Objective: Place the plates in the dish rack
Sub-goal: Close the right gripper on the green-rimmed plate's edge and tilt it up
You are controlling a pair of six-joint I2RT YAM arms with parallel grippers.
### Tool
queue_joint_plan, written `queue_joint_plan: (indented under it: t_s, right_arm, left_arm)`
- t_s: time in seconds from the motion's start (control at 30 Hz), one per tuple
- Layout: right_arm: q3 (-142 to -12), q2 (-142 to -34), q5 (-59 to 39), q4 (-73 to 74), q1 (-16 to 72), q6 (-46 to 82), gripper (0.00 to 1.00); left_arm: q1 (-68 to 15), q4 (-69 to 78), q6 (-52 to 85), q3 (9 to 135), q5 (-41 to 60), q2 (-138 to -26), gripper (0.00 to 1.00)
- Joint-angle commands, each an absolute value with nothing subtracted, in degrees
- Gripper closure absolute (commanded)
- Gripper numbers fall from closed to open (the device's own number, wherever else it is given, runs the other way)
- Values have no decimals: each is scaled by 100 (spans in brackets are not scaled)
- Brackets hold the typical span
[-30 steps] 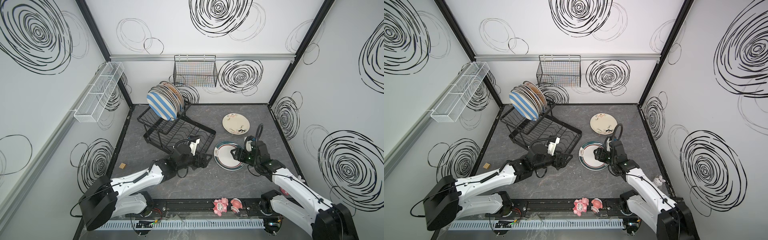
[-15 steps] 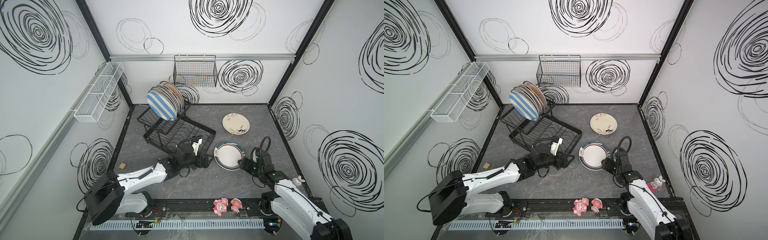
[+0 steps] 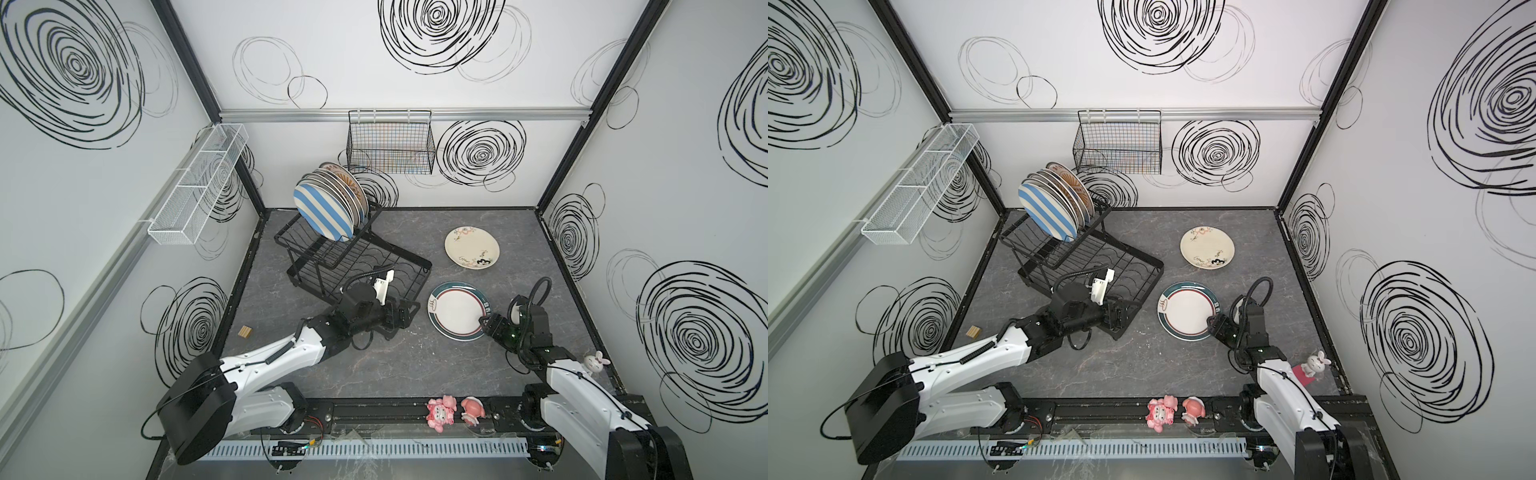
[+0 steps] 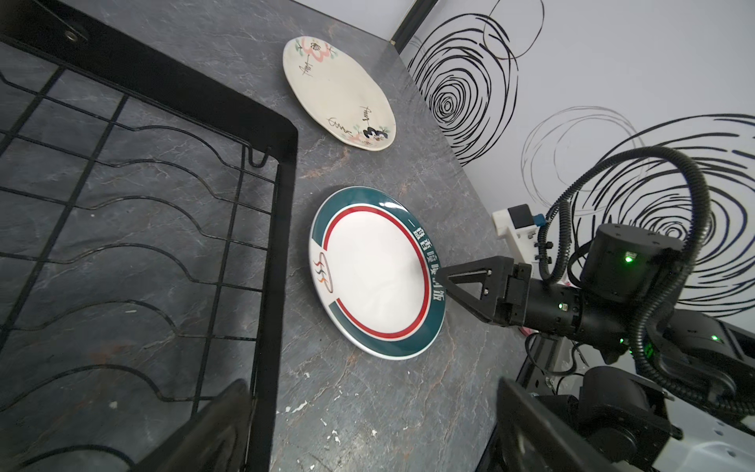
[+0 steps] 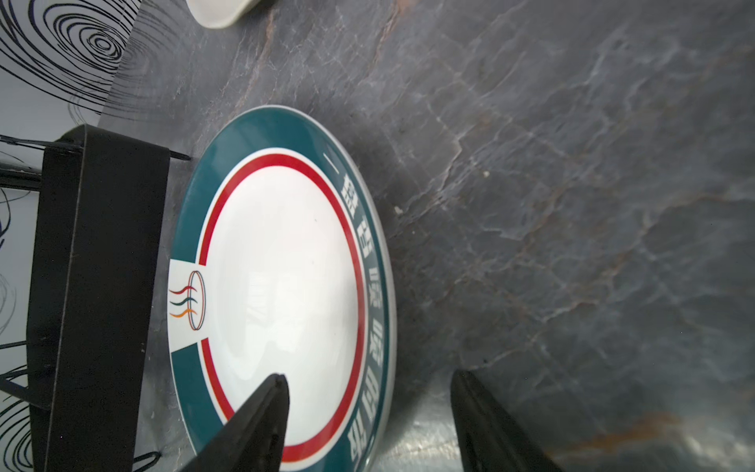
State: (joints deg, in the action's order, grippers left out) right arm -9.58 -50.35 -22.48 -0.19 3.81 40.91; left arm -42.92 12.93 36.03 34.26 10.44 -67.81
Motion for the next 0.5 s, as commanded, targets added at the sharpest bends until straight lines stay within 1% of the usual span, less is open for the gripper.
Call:
queue_joint_plan:
  t_s: [0.0,0.07,0.33,0.4,0.47]
  right_arm:
    - [-969,-5377,-2336,174,308,4003,37]
    - [-1028,-5609,-2319,196,284,3969,41]
    - [-1217,-6565,-2613,473,209,3859,49]
    - [-1336,-6833,-2673,392,185,3740,55]
    - [-1338,-7031,-2758,498,154,3707,57]
  left_arm:
    - [-4171,1281,3520,3360,1044,-6642,4]
    - [-4125,1199,3507,3358,1047,-6582,4]
    - [-3945,1009,3558,3178,880,-6204,4]
    - [-3871,991,3609,3076,888,-6121,4]
    - [-3800,964,3646,2973,891,-6020,4]
